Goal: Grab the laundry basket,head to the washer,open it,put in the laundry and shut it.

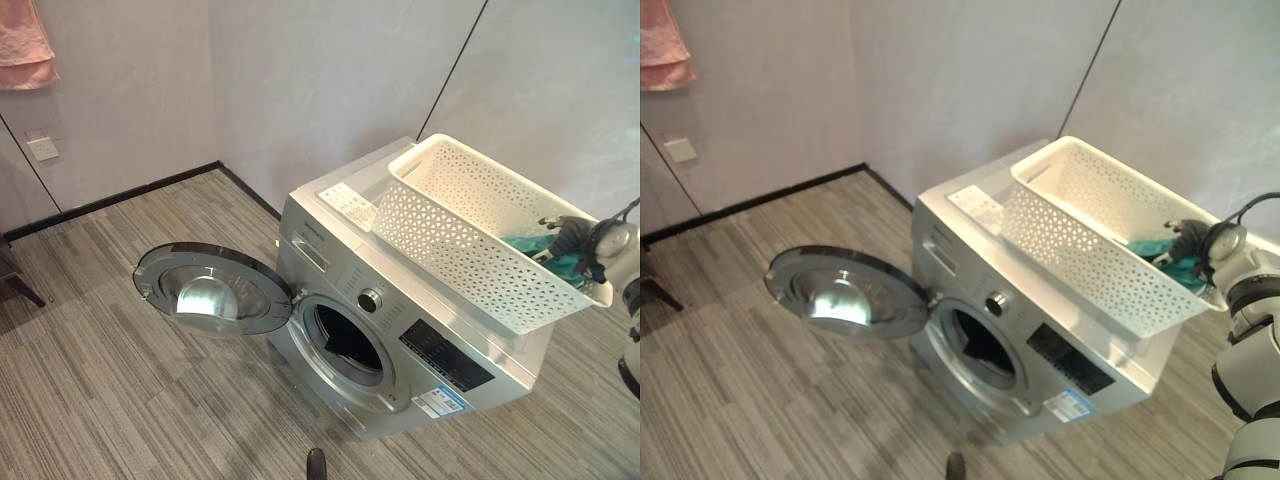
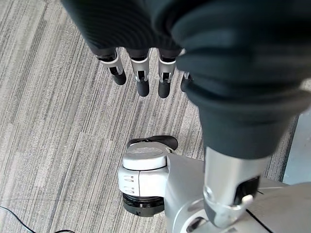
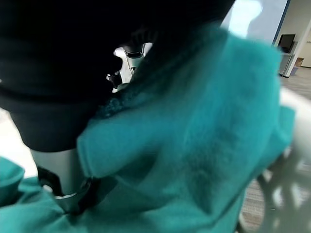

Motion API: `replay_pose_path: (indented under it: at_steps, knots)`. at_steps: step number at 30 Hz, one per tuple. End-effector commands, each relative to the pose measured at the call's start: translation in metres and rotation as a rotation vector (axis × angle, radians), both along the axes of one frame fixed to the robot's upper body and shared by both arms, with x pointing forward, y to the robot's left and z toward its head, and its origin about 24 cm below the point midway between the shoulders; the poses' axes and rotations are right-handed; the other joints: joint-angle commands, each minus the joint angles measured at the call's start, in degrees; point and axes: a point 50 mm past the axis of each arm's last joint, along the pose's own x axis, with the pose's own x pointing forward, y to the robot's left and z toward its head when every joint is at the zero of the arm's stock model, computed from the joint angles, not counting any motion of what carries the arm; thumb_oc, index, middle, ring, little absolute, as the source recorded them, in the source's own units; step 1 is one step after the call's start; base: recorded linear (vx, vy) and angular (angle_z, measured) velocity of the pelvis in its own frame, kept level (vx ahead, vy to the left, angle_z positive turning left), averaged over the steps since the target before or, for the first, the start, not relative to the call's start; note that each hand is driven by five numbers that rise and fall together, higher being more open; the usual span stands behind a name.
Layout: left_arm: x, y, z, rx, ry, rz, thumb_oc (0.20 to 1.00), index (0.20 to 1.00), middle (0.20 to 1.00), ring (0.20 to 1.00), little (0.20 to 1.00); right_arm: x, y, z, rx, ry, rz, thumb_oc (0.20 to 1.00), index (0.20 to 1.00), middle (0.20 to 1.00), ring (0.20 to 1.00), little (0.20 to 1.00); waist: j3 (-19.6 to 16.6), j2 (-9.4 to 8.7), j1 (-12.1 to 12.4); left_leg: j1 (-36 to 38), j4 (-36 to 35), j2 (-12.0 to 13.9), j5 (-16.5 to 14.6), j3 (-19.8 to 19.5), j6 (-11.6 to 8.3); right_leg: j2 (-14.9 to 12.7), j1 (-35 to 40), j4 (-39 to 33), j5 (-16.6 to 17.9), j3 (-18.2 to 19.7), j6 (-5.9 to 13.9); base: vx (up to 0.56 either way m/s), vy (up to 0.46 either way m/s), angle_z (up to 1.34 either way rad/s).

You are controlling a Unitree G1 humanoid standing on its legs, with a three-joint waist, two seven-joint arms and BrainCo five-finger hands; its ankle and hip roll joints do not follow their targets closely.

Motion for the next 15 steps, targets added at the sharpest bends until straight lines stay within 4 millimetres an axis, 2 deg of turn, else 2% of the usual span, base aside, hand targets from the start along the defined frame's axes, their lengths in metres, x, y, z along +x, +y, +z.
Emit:
replay_pose_path:
  at_steps: [1,7,9,14,15]
  knots:
    - [0.009,-0.011,-0.003,-0.043,0.005,-0.004,1.000,1.000,1.000,1.000,1.000,0.003,-0.002,0.017,0.000,-0.038,-0.024,1.000,1.000,1.000,1.000,1.000,0.66,-1.94,0.77,3.04,-1.39,1.49,-0.54,1.34,-0.05,-4.29,0.79,3.98,-7.17,-2.55,3.76,0.00,0.000,0.00]
    - [0.015,-0.011,-0.002,-0.044,-0.013,-0.015,1.000,1.000,1.000,1.000,1.000,0.002,0.002,0.000,0.015,0.015,-0.015,1.000,1.000,1.000,1.000,1.000,1.00,-1.69,0.89,2.59,-1.41,1.48,-0.24,1.17,-0.10,-4.25,0.67,3.72,-7.18,-2.68,3.70,0.01,-0.011,0.00]
    - [0.022,-0.012,-0.002,-0.047,-0.033,-0.030,1.000,1.000,1.000,1.000,1.000,-0.002,0.003,-0.019,0.018,0.085,-0.022,1.000,1.000,1.000,1.000,1.000,1.55,-1.38,1.04,1.89,-1.53,1.51,0.21,0.90,-0.24,-4.32,0.37,3.49,-7.24,-3.18,3.61,0.01,-0.040,0.02]
    - [0.026,-0.014,-0.002,-0.049,-0.043,-0.042,1.000,1.000,1.000,1.000,1.000,-0.005,0.006,-0.034,0.063,0.102,-0.038,1.000,1.000,1.000,1.000,1.000,2.21,-0.99,1.17,0.87,-1.61,1.22,0.59,0.67,-0.23,-4.39,-0.16,3.17,-7.01,-3.21,3.62,-0.01,-0.016,0.02]
    - [0.025,-0.014,-0.002,-0.047,-0.037,-0.049,1.000,1.000,1.000,1.000,1.000,-0.007,0.007,-0.043,0.082,0.117,-0.050,1.000,1.000,1.000,1.000,1.000,2.32,-0.74,1.22,0.68,-1.66,1.10,0.61,0.71,-0.19,-4.41,-0.16,2.92,-6.97,-3.13,3.62,0.00,0.000,0.00]
